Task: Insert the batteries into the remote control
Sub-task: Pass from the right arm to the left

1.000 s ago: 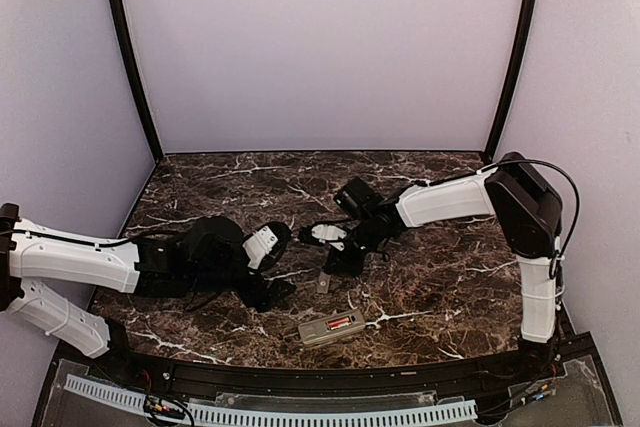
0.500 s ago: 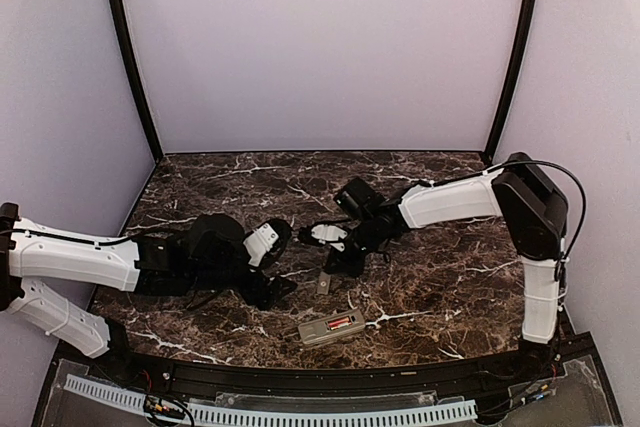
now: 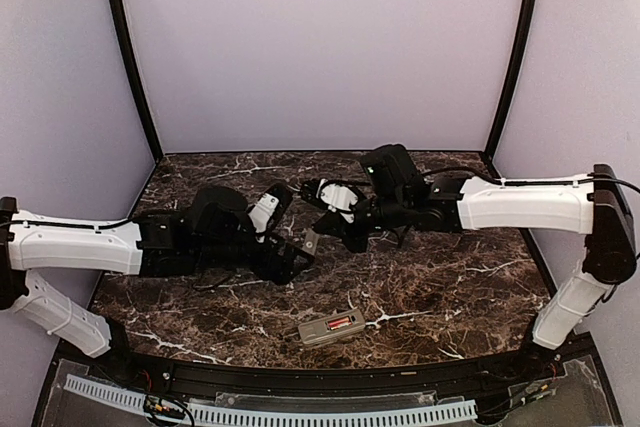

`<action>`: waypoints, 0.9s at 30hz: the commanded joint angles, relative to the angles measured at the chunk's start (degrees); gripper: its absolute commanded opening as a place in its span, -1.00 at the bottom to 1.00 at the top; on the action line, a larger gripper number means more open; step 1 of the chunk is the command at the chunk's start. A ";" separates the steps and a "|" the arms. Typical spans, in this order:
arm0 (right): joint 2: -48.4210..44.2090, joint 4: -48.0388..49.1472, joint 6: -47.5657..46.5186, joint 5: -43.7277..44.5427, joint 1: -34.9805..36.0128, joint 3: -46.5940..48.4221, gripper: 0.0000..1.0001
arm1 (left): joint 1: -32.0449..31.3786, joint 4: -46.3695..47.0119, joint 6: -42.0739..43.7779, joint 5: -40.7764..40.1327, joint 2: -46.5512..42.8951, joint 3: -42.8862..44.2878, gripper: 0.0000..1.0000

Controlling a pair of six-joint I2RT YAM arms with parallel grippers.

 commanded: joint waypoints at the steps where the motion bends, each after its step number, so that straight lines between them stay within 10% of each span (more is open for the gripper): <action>1: -3.43 4.23 0.67 2.88 1.79 -2.59 -1.00 | 3.10 -0.52 -8.23 5.65 -0.60 1.72 0.79; 16: -7.27 6.64 1.18 2.60 2.62 -4.40 -1.00 | 5.74 8.11 -14.45 17.40 2.37 1.63 0.57; 27: -7.78 7.63 1.26 1.56 2.91 -5.34 -1.00 | 5.74 12.49 -12.91 19.25 3.19 1.49 -0.55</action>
